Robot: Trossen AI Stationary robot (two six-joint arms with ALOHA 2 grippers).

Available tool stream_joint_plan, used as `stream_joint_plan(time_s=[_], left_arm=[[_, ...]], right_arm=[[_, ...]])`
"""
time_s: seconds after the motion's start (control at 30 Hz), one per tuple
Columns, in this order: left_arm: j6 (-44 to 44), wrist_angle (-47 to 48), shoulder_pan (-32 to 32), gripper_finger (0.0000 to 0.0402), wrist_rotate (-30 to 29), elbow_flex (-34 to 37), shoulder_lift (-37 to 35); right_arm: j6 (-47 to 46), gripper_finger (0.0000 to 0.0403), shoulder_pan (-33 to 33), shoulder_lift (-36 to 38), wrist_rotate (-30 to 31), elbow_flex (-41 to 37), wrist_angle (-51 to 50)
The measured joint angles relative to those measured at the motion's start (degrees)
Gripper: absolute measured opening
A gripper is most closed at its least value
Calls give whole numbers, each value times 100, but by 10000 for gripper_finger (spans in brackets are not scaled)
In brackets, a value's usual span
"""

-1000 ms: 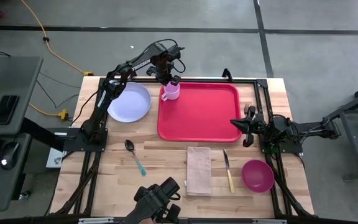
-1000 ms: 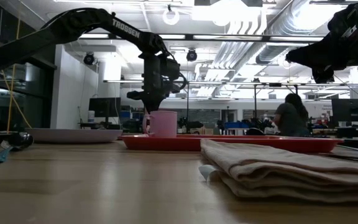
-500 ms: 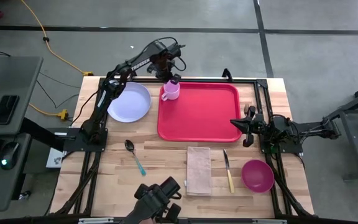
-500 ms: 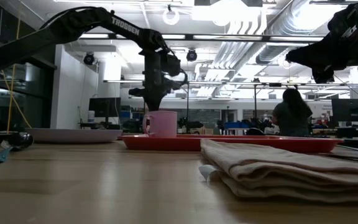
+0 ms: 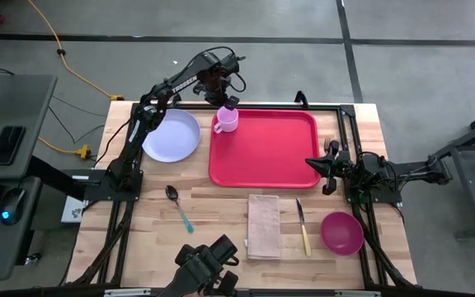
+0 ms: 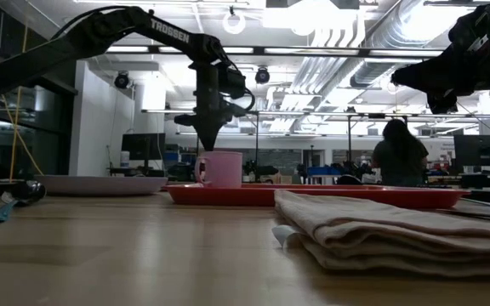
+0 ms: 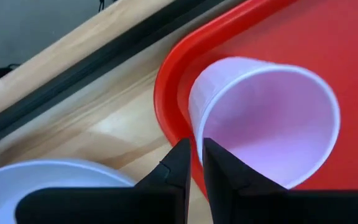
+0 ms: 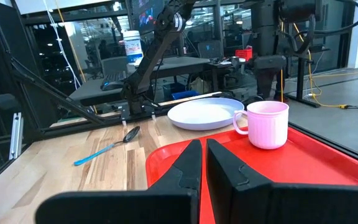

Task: Set up tray
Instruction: Put the blue plate below the pink mug on the red serving tray

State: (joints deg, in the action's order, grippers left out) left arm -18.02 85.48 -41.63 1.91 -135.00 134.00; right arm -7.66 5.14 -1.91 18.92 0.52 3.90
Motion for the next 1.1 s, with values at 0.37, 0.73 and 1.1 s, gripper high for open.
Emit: stream_joint_plan(time_s=[0.37,0.73,1.1], left_arm=[[175,456,0,72,-280,0,-854],[541,457,2,72,-251,0,-1927],[959,456,0,72,-672,2,-2665]], right_arm=[[0,0,-1,0,0,-1,0],[13,0,-1,0,0,-1,-2],[16,0,1,0,2,1,-2]])
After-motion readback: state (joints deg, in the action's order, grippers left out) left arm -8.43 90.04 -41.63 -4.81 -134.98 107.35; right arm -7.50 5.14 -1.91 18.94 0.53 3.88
